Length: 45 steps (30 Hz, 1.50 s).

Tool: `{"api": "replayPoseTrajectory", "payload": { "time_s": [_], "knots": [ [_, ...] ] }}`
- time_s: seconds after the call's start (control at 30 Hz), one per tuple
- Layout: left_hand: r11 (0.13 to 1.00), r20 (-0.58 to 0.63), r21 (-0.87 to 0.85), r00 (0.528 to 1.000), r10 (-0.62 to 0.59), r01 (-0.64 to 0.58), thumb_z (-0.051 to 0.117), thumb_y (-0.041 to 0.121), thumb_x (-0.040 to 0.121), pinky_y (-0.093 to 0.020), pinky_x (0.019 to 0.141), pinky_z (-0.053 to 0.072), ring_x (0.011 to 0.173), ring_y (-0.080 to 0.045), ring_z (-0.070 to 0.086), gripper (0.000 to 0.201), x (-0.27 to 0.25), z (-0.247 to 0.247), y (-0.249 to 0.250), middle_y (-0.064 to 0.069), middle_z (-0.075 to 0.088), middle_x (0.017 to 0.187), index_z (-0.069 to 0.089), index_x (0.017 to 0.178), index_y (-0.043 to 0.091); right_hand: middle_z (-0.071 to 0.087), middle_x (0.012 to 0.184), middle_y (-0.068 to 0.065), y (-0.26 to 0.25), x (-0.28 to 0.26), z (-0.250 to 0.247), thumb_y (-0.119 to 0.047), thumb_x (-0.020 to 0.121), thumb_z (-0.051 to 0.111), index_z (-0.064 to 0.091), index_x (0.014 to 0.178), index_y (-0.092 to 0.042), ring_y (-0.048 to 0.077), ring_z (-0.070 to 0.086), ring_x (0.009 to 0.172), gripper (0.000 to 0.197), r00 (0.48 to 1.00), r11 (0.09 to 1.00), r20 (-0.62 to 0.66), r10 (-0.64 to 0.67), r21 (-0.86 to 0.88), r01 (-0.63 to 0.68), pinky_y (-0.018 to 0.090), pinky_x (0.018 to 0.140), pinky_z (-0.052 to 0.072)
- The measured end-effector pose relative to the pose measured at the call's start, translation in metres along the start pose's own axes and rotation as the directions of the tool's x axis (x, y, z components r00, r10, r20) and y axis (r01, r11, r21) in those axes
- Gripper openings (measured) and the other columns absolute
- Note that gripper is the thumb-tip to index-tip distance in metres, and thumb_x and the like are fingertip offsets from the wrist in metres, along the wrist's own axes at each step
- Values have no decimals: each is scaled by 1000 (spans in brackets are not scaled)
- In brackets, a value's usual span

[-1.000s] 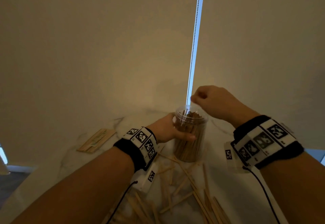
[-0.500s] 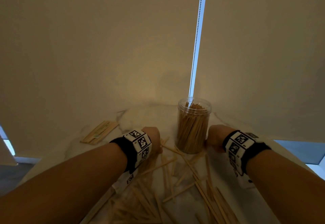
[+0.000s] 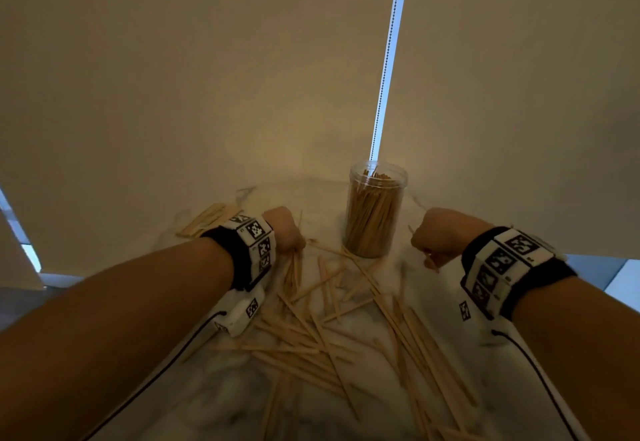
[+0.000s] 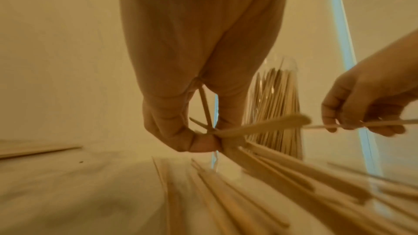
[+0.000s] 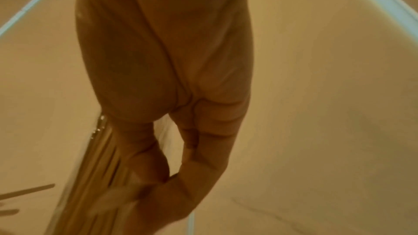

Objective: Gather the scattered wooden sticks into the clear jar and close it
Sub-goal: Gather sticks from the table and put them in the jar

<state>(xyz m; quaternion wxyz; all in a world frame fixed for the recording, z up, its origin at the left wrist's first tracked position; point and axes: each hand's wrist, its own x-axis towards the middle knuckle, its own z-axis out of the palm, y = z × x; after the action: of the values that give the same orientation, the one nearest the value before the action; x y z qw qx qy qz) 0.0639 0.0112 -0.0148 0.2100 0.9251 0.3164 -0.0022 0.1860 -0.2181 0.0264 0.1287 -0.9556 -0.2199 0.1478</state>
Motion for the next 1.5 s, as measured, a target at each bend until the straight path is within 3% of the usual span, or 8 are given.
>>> {"api": "replayPoseTrajectory", "payload": {
  "time_s": [0.13,0.43,0.6,0.77,0.9,1.07,1.23,1.5],
  "knots": [
    [981,-35,-192,999,12,-19,75,16,82,-38,83,59,87,-30,71,24,-23,-20,-3,-17,74,92,73,91,-5,61,71,14,16,-39,-5,-8,92,54,63,76,-1,27,62,60,20,991,995,118,59,-89,-48,35,63,56],
    [995,90,91,996,18,-26,67,37,93,-31,70,55,71,-23,66,37,-103,-26,-26,-13,71,91,68,95,0,51,69,-2,54,-101,21,-8,92,52,54,62,-15,14,54,66,32,968,739,147,204,-671,-54,25,66,46],
    [802,158,591,987,-19,-80,29,63,101,-27,62,38,61,-14,48,68,-150,-23,-26,-3,57,78,63,96,5,66,99,8,27,-125,35,-9,97,44,66,79,-11,24,64,98,29,979,812,197,61,-580,66,32,86,50],
    [843,269,534,959,-94,-67,18,76,93,-28,83,45,67,-18,51,90,-169,-3,-14,-12,69,99,70,104,4,58,98,3,-20,-142,49,-42,106,35,50,71,-16,26,55,125,46,959,892,281,-29,-426,152,32,100,42],
    [883,213,457,977,6,-105,36,86,82,-31,74,48,75,-21,56,79,-157,25,-8,-6,60,76,61,78,10,66,115,6,-39,-142,66,-74,87,48,64,121,-11,22,61,100,73,963,863,241,-118,-455,219,30,82,46],
    [883,196,442,977,79,-160,57,64,90,-33,78,50,84,-22,57,63,-140,31,7,-6,59,81,68,111,5,69,92,4,-47,-132,69,-42,90,67,73,96,-6,19,64,82,38,957,890,254,-136,-394,231,32,87,57],
    [935,146,335,987,66,-112,67,52,89,-32,82,53,84,-23,60,56,-130,25,9,-5,59,78,68,116,3,66,84,4,-41,-127,72,-62,84,65,67,98,-8,21,64,74,56,965,913,222,-139,-349,212,35,86,57],
    [921,243,369,969,35,-126,71,41,90,-34,93,49,106,-26,63,52,-121,16,13,-11,64,99,67,120,0,66,77,2,-43,-126,64,-38,82,78,71,89,-6,17,61,65,33,952,913,271,-145,-335,234,37,88,58]
  ]
}}
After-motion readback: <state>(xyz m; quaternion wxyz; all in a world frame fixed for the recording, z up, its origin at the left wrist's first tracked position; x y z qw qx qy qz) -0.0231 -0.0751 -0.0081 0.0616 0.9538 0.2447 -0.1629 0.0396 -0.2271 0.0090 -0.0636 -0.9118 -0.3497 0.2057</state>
